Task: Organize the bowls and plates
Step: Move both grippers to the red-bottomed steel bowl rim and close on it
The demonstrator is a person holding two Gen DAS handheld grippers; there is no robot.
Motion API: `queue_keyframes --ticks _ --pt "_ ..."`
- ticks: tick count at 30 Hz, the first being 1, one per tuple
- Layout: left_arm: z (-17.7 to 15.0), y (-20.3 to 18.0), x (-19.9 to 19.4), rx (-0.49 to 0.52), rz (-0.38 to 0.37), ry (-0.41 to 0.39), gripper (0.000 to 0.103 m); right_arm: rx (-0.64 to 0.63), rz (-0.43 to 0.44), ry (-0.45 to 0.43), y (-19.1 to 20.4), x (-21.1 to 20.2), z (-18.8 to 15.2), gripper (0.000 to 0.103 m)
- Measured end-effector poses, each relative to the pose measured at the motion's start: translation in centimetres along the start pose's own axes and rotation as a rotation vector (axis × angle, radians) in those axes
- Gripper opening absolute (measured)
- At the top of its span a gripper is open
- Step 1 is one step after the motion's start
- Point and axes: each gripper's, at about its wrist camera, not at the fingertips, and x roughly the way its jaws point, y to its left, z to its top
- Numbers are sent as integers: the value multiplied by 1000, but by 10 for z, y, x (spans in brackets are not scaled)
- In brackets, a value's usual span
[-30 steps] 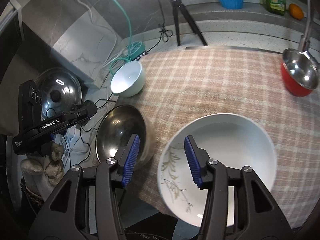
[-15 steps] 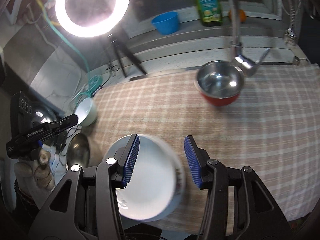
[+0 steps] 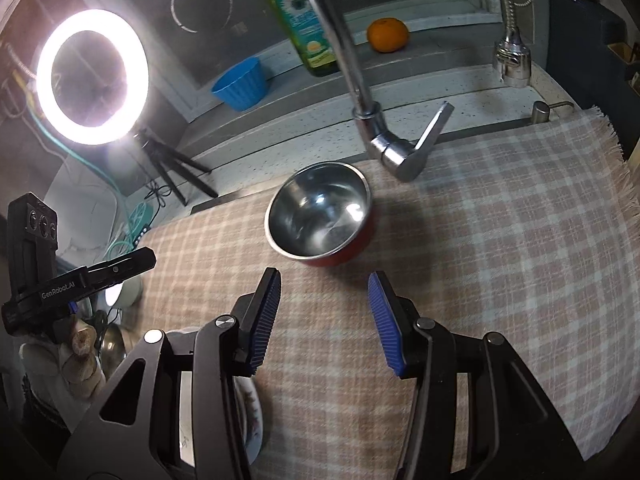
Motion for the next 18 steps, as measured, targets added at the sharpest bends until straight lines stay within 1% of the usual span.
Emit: queue_keyframes --ticks 2,6,8,11,14,16,18 --pt "6 -5 11 6 7 9 27 14 0 5 -9 7 5 49" --pt "18 -13 38 33 35 44 27 37 13 23 -20 22 17 45" --pt "23 -13 51 29 29 70 27 69 26 40 -29 32 22 45" --pt "32 -14 67 24 42 93 26 132 63 64 -41 45 30 44" --pt "40 -12 80 16 50 112 26 158 83 80 -45 54 35 43" --pt "45 -10 89 -4 44 129 26 164 92 93 -45 60 38 38" --pt "48 -8 95 -14 39 145 26 168 89 108 -45 67 40 37"
